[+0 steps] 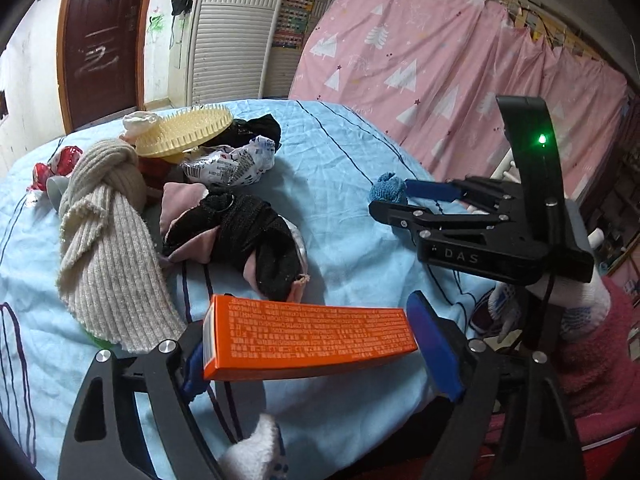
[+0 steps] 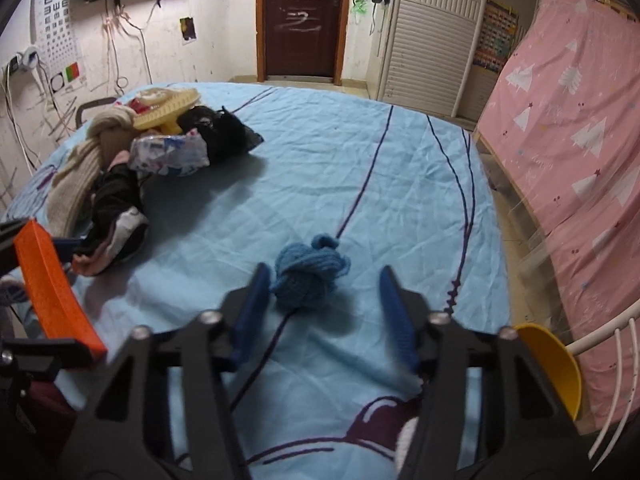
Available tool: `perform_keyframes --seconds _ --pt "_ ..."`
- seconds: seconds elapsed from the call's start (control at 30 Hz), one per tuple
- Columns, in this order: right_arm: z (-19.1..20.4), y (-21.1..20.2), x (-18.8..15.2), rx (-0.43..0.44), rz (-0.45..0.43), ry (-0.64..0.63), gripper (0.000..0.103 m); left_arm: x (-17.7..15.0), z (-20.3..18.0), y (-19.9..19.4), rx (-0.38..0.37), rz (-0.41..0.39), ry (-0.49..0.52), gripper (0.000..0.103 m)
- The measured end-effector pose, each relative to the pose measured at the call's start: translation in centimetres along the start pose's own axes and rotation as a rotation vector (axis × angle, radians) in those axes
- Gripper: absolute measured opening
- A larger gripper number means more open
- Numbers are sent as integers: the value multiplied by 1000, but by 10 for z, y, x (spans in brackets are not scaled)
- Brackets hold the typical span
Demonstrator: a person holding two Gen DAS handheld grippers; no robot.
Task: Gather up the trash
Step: 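Grasp the orange box with the left tool while the right tool grasps the blue yarn ball, then carry both items to the yellow bucket and open both tools to drop them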
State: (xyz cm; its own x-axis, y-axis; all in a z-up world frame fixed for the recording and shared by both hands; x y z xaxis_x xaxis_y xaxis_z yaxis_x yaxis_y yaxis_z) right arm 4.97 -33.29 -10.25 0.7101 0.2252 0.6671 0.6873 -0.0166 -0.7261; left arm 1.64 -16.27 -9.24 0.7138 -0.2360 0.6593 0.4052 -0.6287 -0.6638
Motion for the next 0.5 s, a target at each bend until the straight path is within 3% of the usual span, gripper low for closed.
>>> perform_keyframes --seconds 0.07,0.1,0.5 --pt "0 -1 -1 12 -5 4 27 0 1 1 -2 -10 -5 69" --pt "0 -1 -1 7 -9 4 26 0 1 -1 -9 -11 -9 42" --pt "-7 -21 1 6 -99 55 24 6 -3 -18 -17 -64 8 36"
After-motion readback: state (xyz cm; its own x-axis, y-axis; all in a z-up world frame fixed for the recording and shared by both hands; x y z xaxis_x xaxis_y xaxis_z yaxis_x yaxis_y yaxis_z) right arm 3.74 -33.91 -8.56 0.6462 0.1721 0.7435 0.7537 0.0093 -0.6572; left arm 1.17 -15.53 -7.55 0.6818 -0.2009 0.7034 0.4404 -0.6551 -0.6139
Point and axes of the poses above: each gripper's, at about its wrist camera, not at the fingertips, and y roughly the way its jaws point, z to its left, x to its top, the point moved 3 cm from there along y, roughly the way its jaws point, and after that the axes turned 9 degrees about -x, right-handed, at the moved point
